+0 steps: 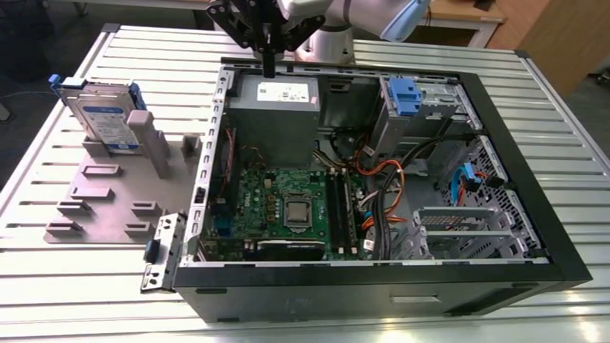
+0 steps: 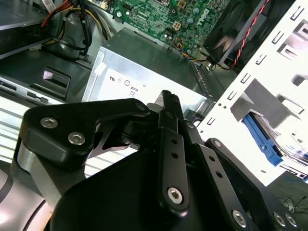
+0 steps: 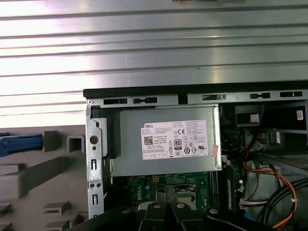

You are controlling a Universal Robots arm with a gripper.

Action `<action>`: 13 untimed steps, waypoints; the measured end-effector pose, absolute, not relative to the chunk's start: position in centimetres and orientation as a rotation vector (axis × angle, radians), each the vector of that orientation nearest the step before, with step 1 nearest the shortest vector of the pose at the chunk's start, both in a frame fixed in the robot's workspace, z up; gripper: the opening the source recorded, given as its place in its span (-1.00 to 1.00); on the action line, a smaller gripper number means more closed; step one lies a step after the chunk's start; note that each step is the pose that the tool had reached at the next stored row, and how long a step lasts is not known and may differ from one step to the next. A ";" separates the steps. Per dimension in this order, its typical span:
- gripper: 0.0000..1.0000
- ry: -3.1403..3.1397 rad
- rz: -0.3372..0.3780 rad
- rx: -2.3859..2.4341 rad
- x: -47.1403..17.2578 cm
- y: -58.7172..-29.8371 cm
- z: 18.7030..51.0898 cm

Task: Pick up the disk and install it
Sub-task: 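Reach for the disk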

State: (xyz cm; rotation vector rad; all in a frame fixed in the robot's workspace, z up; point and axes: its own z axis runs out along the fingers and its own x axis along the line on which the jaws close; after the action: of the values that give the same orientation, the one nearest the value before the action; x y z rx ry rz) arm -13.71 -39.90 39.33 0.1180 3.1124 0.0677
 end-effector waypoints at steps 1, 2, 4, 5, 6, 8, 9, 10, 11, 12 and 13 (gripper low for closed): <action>-0.79 3.112 0.068 0.118 -13.8 -39.9 39.3; -0.79 3.112 0.068 0.118 -13.9 -39.9 39.3; -0.79 3.112 0.068 0.118 -14.1 -39.9 39.3; -0.79 3.113 0.068 0.118 -14.2 -39.9 39.3; -0.79 3.113 0.068 0.118 -14.3 -39.9 39.3; -0.79 3.113 0.068 0.118 -14.5 -39.9 39.3; -0.79 3.112 0.068 0.118 -14.7 -39.9 39.3; -0.79 3.112 0.068 0.118 -14.8 -39.9 39.3; -0.79 3.112 0.068 0.118 -15.0 -39.9 39.3; -0.79 3.112 0.068 0.118 -15.1 -39.9 39.3; -0.79 3.112 0.068 0.118 -15.2 -39.9 39.3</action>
State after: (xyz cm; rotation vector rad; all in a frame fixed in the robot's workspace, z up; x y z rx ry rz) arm -15.18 -39.89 39.33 0.1180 3.1125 0.0677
